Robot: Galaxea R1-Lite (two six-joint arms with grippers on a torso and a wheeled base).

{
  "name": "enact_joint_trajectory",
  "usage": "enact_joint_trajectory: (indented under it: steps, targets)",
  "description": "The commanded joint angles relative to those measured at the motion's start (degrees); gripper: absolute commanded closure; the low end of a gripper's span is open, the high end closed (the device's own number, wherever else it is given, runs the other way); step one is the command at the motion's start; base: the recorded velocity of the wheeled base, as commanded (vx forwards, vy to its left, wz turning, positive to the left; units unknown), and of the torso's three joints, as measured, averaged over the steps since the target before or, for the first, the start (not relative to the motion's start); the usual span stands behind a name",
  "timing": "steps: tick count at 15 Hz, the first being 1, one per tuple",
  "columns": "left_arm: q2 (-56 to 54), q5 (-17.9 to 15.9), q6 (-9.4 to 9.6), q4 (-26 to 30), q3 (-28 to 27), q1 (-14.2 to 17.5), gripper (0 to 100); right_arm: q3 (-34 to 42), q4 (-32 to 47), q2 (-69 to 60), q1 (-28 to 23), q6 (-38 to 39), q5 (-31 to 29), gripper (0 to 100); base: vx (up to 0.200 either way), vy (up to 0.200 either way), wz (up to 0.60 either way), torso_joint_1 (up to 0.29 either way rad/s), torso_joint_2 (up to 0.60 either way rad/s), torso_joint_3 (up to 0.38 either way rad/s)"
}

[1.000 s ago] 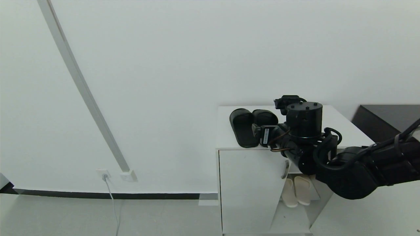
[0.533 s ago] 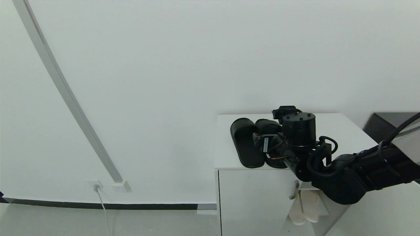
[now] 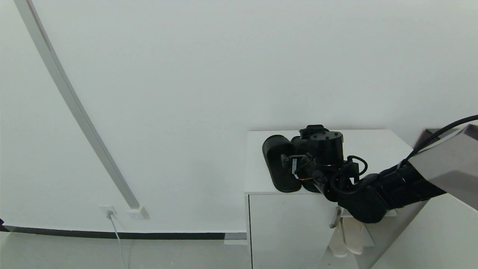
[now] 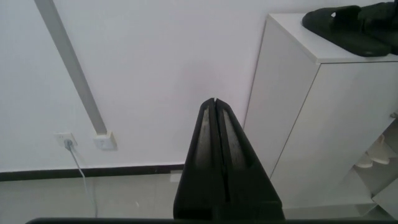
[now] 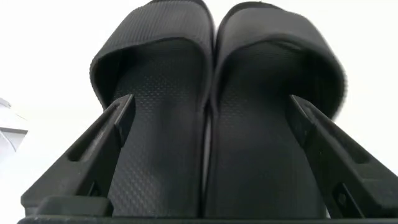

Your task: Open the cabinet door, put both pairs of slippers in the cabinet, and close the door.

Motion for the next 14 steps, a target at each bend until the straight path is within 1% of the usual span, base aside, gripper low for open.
enact_joint_trajectory:
  steps: [1,3,8,11,12,14]
  targets:
    - [0.0,0.0,0.0,0.0,0.0,0.0,100,-4.3,0.8,4.6,-1.2,-0.1,0.0,0,0.0,0.0,0.0,0.0,0.0,0.0]
    - [0.0,0.5,0.0,0.0,0.0,0.0,100,-8.8,1.0,8.5,-2.2,-2.5,0.0,0,0.0,0.0,0.0,0.0,0.0,0.0]
    - [0.0,0.8,0.0,0.0,0.1,0.1,100,-16.5,1.6,13.6,-3.3,-2.8,-0.1,0,0.0,0.0,0.0,0.0,0.0,0.0]
    - [0.0,0.8,0.26,0.0,0.1,0.1,100,-19.6,1.6,15.5,-4.4,-3.0,-0.1,0,0.0,0.0,0.0,0.0,0.0,0.0]
    - [0.0,0.8,0.26,0.0,0.1,0.0,100,-19.5,1.5,15.5,-4.4,-3.1,0.0,100,0.0,0.0,0.0,0.0,0.0,0.0]
    - [0.0,0.8,0.26,0.0,0.1,0.1,100,-19.6,1.5,15.5,-4.4,-3.2,0.0,100,0.0,0.0,0.0,0.0,0.0,0.0]
